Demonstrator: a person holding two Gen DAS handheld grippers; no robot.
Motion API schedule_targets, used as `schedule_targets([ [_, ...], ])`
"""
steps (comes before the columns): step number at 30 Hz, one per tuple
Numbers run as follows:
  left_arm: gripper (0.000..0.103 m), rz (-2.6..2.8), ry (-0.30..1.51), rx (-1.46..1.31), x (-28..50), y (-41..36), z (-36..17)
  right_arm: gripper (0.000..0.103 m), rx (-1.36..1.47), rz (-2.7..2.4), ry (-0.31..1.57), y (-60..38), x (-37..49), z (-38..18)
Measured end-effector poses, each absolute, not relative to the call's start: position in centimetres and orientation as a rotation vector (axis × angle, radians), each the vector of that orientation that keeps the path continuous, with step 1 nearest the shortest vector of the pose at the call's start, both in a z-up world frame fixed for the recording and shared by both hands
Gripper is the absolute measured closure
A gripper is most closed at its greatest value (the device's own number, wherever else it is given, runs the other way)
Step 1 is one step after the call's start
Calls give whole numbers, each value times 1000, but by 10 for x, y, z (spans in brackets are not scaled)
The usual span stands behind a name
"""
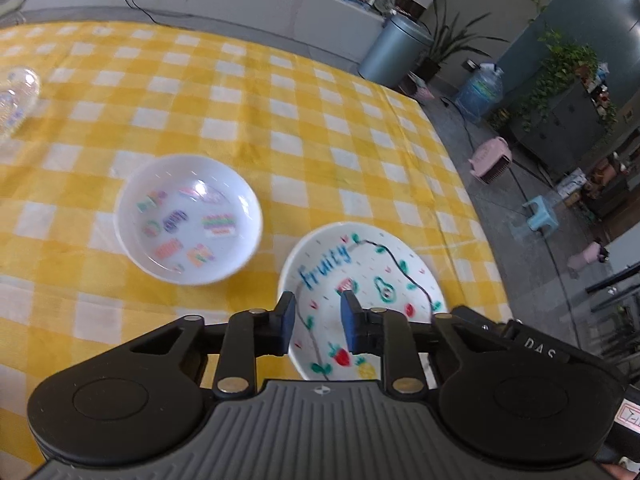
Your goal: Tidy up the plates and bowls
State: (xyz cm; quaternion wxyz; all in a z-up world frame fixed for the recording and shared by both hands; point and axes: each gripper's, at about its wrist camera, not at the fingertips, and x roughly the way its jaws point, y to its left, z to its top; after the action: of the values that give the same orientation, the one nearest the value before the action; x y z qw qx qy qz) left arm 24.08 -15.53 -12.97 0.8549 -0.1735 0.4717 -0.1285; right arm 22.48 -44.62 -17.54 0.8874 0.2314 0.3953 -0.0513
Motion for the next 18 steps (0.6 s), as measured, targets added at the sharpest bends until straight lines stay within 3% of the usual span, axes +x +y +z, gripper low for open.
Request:
schedule_targets([
  [2,61,-256,986,-367,241,-153,-130,90,482,-106,838,-445,226,-178],
  [13,62,-228,1003,-342,246,-155,-145,86,566,-122,911,-450,231,-192],
  [18,76,-224,989,-319,248,-157,-146,88,543,-126,905,-446,233,-192],
])
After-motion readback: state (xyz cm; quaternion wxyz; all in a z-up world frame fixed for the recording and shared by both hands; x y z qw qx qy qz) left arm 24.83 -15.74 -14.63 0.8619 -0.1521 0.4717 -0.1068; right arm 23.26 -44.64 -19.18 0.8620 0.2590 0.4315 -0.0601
